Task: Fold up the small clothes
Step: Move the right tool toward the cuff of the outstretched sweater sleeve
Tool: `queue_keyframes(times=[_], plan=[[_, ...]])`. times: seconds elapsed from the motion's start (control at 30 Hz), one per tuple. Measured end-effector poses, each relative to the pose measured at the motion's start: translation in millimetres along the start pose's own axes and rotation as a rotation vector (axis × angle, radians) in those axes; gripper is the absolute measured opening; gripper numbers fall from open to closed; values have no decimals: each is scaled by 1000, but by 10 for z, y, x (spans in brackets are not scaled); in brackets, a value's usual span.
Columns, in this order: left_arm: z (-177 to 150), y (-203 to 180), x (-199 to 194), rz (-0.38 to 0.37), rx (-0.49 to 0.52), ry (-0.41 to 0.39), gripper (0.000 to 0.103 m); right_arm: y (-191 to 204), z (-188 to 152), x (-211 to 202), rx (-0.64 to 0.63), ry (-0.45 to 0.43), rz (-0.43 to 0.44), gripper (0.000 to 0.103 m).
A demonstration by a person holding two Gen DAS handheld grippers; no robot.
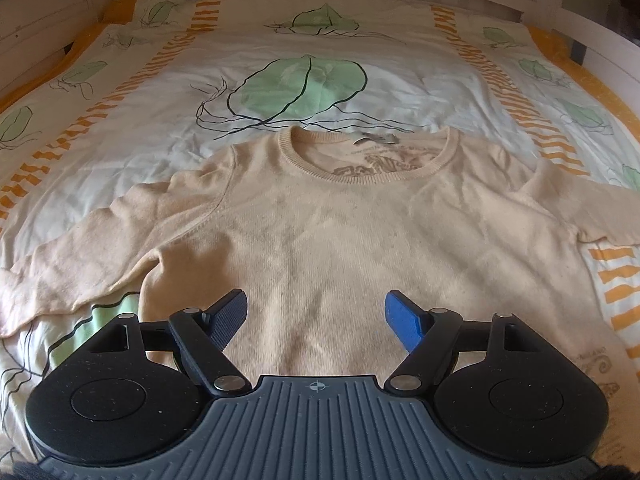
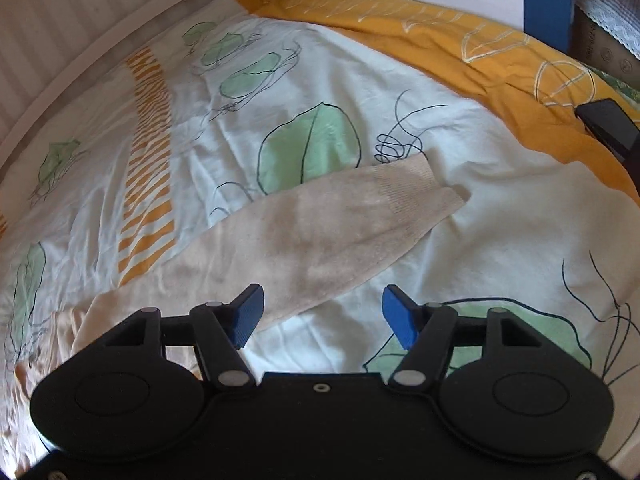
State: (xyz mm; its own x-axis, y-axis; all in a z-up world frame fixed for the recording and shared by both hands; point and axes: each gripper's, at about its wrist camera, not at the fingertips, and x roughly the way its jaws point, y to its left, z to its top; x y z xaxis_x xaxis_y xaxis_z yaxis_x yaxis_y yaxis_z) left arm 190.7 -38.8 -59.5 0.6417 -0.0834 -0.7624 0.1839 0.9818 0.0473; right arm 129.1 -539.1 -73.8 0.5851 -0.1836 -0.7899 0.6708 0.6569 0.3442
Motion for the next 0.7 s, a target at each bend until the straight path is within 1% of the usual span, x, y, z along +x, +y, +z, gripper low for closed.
queue_keyframes(times=[0.13,0.23,0.27,0.37,0.4,0.47,0.57,0.63,0.7], plan=[[-18,57,228,-29,56,-24,75,-173,30,181,83,-12,-19,70],[-72,95,413,-83,136,10,75,-281,65,264,144,-11,0,69],[-99,120,457,-100,152,11,76,-299,77,283,154,-15,3,69],[-193,244,494,-161,152,-48,81,-337,102,336,175,-48,4,69],[-208,269,503,-171,145,-55,83,-351,98,358,183,-60,8,69],[-246,334,510,-197,115,-74,84,-379,72,407,200,-74,16,69],[-238,300,519,-189,116,-72,85,-386,32,441,188,-97,19,67],[-204,258,544,-167,113,-47,87,-384,36,444,179,-106,11,64],[-168,226,565,-145,87,-15,88,-404,28,453,177,-113,13,61]])
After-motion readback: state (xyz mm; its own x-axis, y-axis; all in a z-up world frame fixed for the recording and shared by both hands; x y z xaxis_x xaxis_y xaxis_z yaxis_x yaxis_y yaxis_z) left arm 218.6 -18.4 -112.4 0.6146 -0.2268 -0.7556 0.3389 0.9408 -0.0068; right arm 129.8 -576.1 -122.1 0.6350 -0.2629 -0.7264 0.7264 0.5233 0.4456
